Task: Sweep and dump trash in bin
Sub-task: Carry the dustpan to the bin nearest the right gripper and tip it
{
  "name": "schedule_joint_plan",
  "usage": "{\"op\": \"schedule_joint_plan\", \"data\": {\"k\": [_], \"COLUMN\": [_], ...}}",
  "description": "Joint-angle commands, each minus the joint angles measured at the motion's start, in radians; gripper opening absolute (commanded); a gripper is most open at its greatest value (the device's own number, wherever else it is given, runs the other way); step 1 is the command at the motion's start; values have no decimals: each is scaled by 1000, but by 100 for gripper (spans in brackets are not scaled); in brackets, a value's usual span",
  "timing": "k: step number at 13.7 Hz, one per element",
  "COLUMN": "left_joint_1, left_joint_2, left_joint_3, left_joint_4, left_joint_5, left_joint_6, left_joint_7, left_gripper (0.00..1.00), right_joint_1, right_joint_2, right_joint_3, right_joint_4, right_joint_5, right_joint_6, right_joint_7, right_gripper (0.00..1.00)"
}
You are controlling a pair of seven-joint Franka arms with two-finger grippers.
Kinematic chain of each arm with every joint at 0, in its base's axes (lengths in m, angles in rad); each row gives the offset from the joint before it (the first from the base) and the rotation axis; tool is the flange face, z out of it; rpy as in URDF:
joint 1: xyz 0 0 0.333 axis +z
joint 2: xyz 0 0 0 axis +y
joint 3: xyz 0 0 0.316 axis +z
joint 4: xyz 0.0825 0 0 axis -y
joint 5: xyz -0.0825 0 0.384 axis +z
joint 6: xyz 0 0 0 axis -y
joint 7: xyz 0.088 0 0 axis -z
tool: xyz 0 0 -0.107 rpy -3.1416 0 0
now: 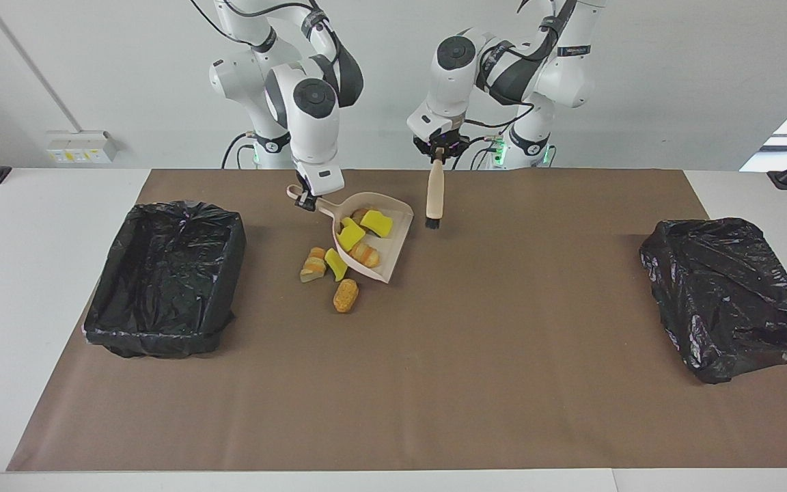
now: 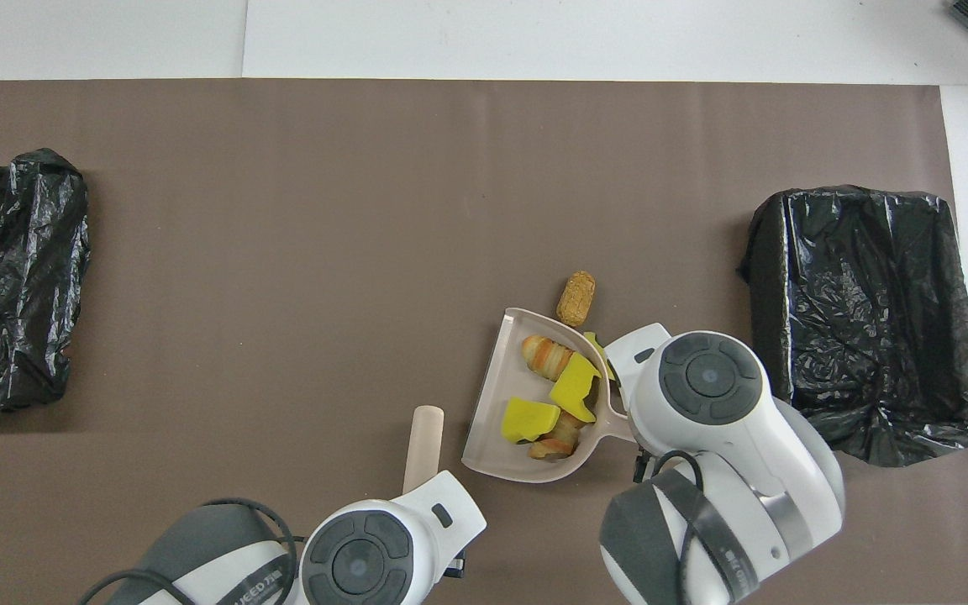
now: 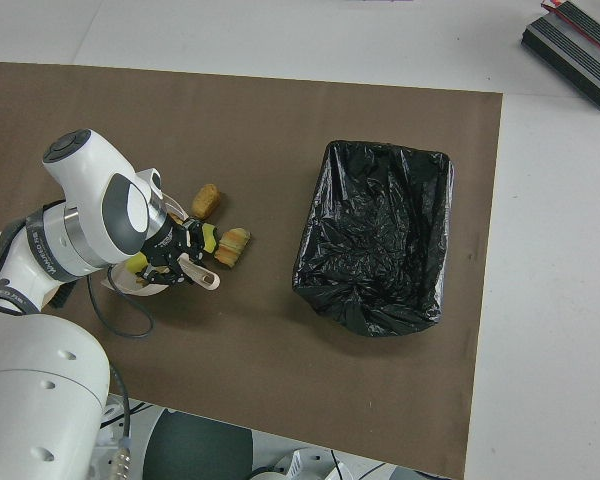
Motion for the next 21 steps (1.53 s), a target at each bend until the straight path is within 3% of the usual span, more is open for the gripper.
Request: {"op": "schedule_joint_plan", "data": {"k": [1, 5, 8, 11, 14, 17, 21], "left_joint_1": [-11, -42, -116, -149, -192, -214, -212], "left_joint_2": [-22, 13, 96, 99, 122, 160, 166], "left_joint_3": [-41, -98, -98, -99, -99, -106, -106], "left_joint_4": [-23, -33, -31, -36, -39, -40, -53], "left_joint_5": [24, 22, 22, 22, 24, 22, 22], "left_joint_6": [28, 113, 215, 202, 214, 255, 297], "left_joint_7": [-83, -196, -291, -317, -429, -441, -415], "left_gripper": [0, 0, 0, 0, 0, 0, 5], "right_joint_1": [-115, -341, -474, -603, -648, -712, -769], "right_joint_2": [-61, -75, -65, -53, -48, 34, 89], "right_joint_3": [-3, -6, -23, -30, -33, -79, -79], "right_joint_4": [52, 170, 210, 218, 218, 291, 299], "right_joint_5": [-13, 4, -2, -32, -166, -190, -328], "right_joint_6": [-61, -123, -123, -77, -5, 9, 110], "right_joint_7": [-122, -315, -416, -520, -556, -709, -784], "right_gripper": [0, 0, 0, 0, 0, 0, 0]}}
